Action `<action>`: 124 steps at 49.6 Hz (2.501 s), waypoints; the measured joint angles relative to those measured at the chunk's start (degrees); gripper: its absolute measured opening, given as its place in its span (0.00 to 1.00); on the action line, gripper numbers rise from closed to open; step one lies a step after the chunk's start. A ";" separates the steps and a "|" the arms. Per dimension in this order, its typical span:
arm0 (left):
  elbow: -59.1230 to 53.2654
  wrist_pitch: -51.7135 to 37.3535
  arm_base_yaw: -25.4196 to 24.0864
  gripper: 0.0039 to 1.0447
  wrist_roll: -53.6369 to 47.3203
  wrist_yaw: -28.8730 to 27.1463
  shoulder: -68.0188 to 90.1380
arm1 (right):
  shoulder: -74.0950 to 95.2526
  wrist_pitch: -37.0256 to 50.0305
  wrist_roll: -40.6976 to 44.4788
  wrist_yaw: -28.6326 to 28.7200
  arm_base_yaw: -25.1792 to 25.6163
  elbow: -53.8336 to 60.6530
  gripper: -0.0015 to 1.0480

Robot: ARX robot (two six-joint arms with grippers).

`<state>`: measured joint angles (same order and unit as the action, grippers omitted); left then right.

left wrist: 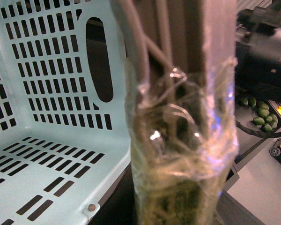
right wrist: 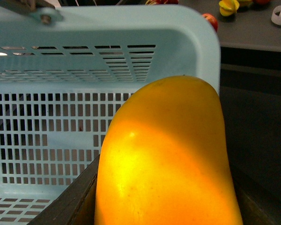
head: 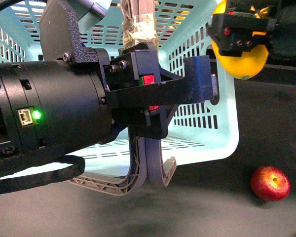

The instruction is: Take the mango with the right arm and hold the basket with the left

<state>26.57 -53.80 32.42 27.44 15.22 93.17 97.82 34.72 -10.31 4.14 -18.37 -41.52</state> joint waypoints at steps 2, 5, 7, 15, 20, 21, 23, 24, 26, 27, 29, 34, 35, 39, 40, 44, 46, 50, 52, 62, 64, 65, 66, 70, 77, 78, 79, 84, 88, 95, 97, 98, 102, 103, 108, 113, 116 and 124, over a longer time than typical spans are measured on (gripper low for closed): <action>0.00 0.00 0.00 0.16 -0.02 0.04 0.00 | 1.33 -0.09 -0.04 -0.20 -0.63 -0.87 0.56; 0.00 0.00 0.00 0.16 0.00 0.11 0.00 | 2.99 -0.11 -0.04 -0.20 -1.33 -1.90 0.56; 0.00 0.00 0.00 0.16 0.00 0.11 0.00 | 4.17 -0.15 -0.04 -0.24 -1.81 -2.56 0.56; 0.00 0.00 0.00 0.16 -0.02 -0.02 0.00 | 7.78 1.40 -0.04 -0.98 -3.23 -3.98 0.68; 0.00 0.00 0.00 0.16 0.00 -0.02 0.00 | 7.93 3.10 -0.17 -2.67 -3.26 -3.98 0.83; 0.00 0.00 0.00 0.16 0.00 -0.02 0.00 | 7.74 3.72 -0.28 -3.06 -3.10 -3.91 0.87; 0.00 0.00 0.00 0.16 0.00 -0.04 0.00 | 7.45 4.33 -0.42 -3.43 -2.93 -3.74 0.90; -0.02 0.00 0.00 0.16 0.04 0.20 0.00 | 7.06 4.92 -0.55 -3.91 -2.67 -3.45 0.93; -0.04 0.00 0.00 0.16 0.04 0.33 0.00 | 6.19 5.68 -0.74 -4.79 -2.21 -2.84 0.94; -0.07 0.02 0.00 0.16 -0.02 -0.09 0.02 | 5.44 6.10 -0.81 -5.57 -1.86 -2.36 0.93; -0.11 0.02 0.00 0.16 0.20 0.46 0.15 | 4.13 6.54 -0.92 -6.60 -1.25 -1.49 0.91; -0.22 0.02 0.00 0.16 0.90 0.07 0.24 | -2.10 7.02 -1.53 -11.39 1.77 2.58 0.92; -0.22 0.02 0.00 0.16 0.87 0.04 0.24 | -3.63 7.02 -1.62 -12.24 2.47 3.56 0.92; -0.22 0.02 0.00 0.16 0.76 -0.24 0.24 | -8.76 6.32 -1.73 -14.97 4.70 6.62 0.92; -0.22 0.02 0.00 0.16 0.79 -0.24 0.24 | -10.58 5.95 -1.86 -15.82 5.49 7.67 0.92; -0.22 0.02 0.00 0.16 0.85 -0.28 0.24 | -19.69 2.73 -2.25 -19.37 8.83 12.68 0.92; -0.22 0.02 -0.02 0.16 0.90 -0.24 0.26 | -22.95 1.14 -2.51 -20.41 9.81 14.38 0.92; -0.22 0.02 0.00 0.16 0.90 -0.09 0.26 | -31.98 -3.82 -3.52 -23.37 11.80 18.73 0.92; -0.22 0.02 0.00 0.16 0.87 0.02 0.26 | -35.54 -5.84 -3.72 -24.68 12.20 20.28 0.92; -0.22 0.02 0.00 0.16 0.87 0.33 0.26 | -49.75 -14.23 -5.84 -30.93 12.44 25.20 0.92; -0.22 0.02 0.00 0.16 0.92 0.31 0.26 | -50.58 -14.23 -6.14 -31.15 12.46 25.20 0.92; -0.22 0.02 0.00 0.16 0.92 0.31 0.26 | -50.69 -14.23 -6.21 -31.12 12.46 25.20 0.92; -0.22 0.02 0.00 0.16 0.90 0.31 0.26 | -50.82 -14.23 -6.29 -31.10 12.44 25.20 0.92; -0.22 0.02 0.02 0.16 0.81 0.24 0.26 | -50.80 -14.27 -6.45 -31.02 12.41 25.20 0.92; -0.22 0.02 -0.02 0.16 0.87 -0.04 0.26 | -51.32 -3.19 0.63 -13.84 16.81 29.66 0.78; -0.22 0.02 -0.04 0.16 0.87 -0.07 0.26 | -51.82 -1.75 2.32 -10.99 17.35 30.49 0.74; -0.22 0.02 -0.07 0.16 0.87 -0.07 0.26 | -52.39 -1.03 3.72 -8.17 17.70 31.12 0.71; -0.22 0.02 -0.04 0.16 0.83 -0.04 0.26 | -56.04 -1.05 8.22 -4.20 18.05 33.66 0.51; -0.22 0.02 0.00 0.16 0.90 0.02 0.26 | -58.71 -2.36 9.25 -4.26 18.25 35.34 0.34; -0.22 0.02 0.00 0.16 0.87 0.00 0.26 | -62.55 -4.55 9.88 -4.24 18.25 36.96 0.12; -0.22 0.02 0.00 0.16 0.83 0.02 0.26 | -63.71 -5.25 9.92 -4.24 18.25 37.29 0.05; -0.22 0.02 0.02 0.16 0.83 0.04 0.26 | -64.30 -5.62 9.94 -4.24 18.25 37.46 0.02; -0.22 0.02 0.00 0.16 0.96 0.11 0.26 | -66.86 -7.34 10.14 -4.24 18.25 38.23 0.02; -0.22 0.02 0.00 0.16 0.96 0.11 0.26 | -67.69 -7.93 10.14 -4.22 18.25 38.47 0.02; -0.22 0.02 0.00 0.16 0.87 -0.02 0.26 | -70.36 -9.97 10.14 -4.24 18.25 39.15 0.02; -0.22 0.02 0.00 0.16 0.90 -0.02 0.26 | -71.63 -8.96 10.14 -4.24 18.25 40.70 0.02; -0.22 0.02 0.00 0.16 0.92 0.00 0.26 | -72.57 -9.66 10.14 -4.22 18.25 41.27 0.02; -0.22 0.02 0.00 0.16 0.85 0.00 0.26 | -76.32 -13.18 10.14 -4.22 18.25 41.27 0.02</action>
<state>26.35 -53.78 32.42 28.29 15.22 93.43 21.50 21.54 -0.16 -0.08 -0.12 -0.25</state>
